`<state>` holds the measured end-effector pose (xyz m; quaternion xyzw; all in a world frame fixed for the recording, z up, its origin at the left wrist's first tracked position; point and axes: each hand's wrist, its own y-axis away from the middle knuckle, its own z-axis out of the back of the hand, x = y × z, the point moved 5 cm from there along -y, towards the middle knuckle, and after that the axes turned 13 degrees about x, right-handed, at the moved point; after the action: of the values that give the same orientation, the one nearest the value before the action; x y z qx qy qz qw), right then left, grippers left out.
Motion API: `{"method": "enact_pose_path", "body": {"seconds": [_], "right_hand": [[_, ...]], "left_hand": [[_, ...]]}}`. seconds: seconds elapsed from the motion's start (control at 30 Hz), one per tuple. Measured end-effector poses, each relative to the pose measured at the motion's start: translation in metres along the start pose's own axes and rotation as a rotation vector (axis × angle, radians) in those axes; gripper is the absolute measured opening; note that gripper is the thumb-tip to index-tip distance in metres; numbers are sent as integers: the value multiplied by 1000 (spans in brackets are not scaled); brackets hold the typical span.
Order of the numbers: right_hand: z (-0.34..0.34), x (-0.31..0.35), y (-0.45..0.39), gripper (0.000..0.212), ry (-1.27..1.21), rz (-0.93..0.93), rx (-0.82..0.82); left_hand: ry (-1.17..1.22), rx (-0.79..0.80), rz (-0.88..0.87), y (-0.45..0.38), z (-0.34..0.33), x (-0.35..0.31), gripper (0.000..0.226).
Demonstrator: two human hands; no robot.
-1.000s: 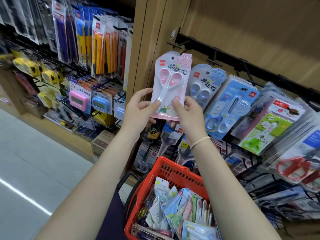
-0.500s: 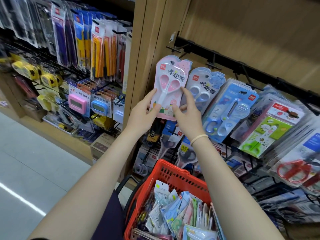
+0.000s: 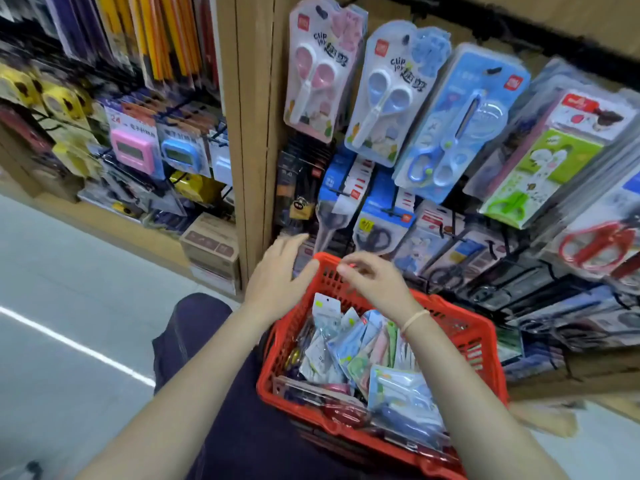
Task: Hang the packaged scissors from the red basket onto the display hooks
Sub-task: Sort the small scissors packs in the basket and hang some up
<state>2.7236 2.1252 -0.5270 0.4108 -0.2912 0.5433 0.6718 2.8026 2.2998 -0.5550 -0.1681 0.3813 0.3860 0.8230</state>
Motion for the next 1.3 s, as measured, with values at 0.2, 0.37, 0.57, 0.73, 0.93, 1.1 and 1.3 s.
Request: {"method": "enact_pose_path", "body": {"seconds": [0.2, 0.37, 0.57, 0.73, 0.93, 1.1, 1.3], "right_hand": [[-73, -127, 78, 8, -131, -313, 256], [-96, -162, 104, 25, -63, -360, 353], [-107, -179, 105, 28, 184, -426, 373], [-79, -172, 109, 15, -208, -417, 99], [-41, -142, 111, 37, -451, -396, 43], [-20, -117, 110, 24, -458, -340, 36], [-6, -101, 108, 25, -414, -201, -96]], "left_hand": [[-183, 262, 92, 80, -102, 57, 85], [-262, 328, 116, 90, -112, 63, 96], [-323, 354, 124, 95, -115, 63, 97], [-438, 330, 64, 92, -116, 61, 99], [-327, 421, -40, 81, -128, 18, 90], [-13, 673, 132, 69, -135, -9, 62], [269, 735, 228, 56, -132, -10, 20]]}}
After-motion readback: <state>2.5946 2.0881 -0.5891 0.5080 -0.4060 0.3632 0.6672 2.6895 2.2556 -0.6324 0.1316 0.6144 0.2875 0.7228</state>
